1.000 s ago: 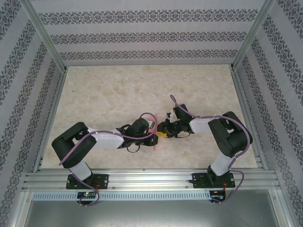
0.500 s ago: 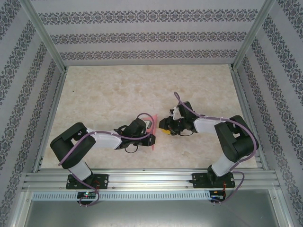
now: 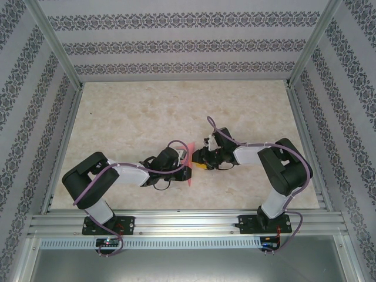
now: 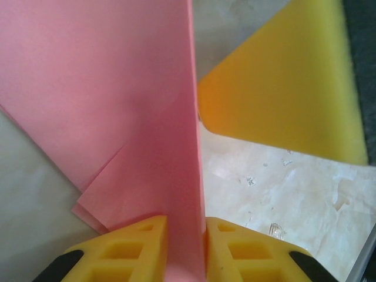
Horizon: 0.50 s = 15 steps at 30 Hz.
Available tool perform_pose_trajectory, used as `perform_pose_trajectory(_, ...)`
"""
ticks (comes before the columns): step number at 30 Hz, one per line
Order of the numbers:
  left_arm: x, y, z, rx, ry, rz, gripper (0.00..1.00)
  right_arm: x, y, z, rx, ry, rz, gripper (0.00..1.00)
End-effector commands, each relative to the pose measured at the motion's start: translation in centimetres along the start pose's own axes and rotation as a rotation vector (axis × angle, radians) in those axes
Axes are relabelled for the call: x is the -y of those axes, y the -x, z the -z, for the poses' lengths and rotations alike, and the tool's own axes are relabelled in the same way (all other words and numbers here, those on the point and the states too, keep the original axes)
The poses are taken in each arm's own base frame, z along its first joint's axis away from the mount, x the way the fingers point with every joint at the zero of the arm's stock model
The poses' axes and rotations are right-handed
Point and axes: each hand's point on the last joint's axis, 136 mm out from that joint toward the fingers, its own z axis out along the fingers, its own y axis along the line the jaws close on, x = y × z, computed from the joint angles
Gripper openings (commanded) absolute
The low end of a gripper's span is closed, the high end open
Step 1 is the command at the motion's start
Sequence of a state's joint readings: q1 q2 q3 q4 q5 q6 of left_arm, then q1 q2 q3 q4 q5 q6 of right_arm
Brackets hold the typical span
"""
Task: Fold a paper plane with a square sheet of paper (fold left side to right side)
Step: Fold the wing for the fifth time at the center of the table.
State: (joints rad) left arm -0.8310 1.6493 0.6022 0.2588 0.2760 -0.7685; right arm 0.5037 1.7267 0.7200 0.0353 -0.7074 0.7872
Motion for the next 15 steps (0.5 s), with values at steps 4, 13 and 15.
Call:
perform_pose_trajectory(4,0.3,0.8,0.3,0.029,-0.028,0.012,0.22,-0.8,1.0,-0.8,0.02,0.005,0.029,0.44)
perform_pose_trajectory(13,0.4,0.8,0.3,0.032,-0.038,0.015,0.24,0.2,0.6,-1.6,-0.006,-0.063,0.027,0.41)
perform_pose_trajectory(15,0.5,0.9,0.4,0.034,-0.042,0.014,0.26,0.6,0.5,-1.8,-0.014,-0.078,0.015,0.4)
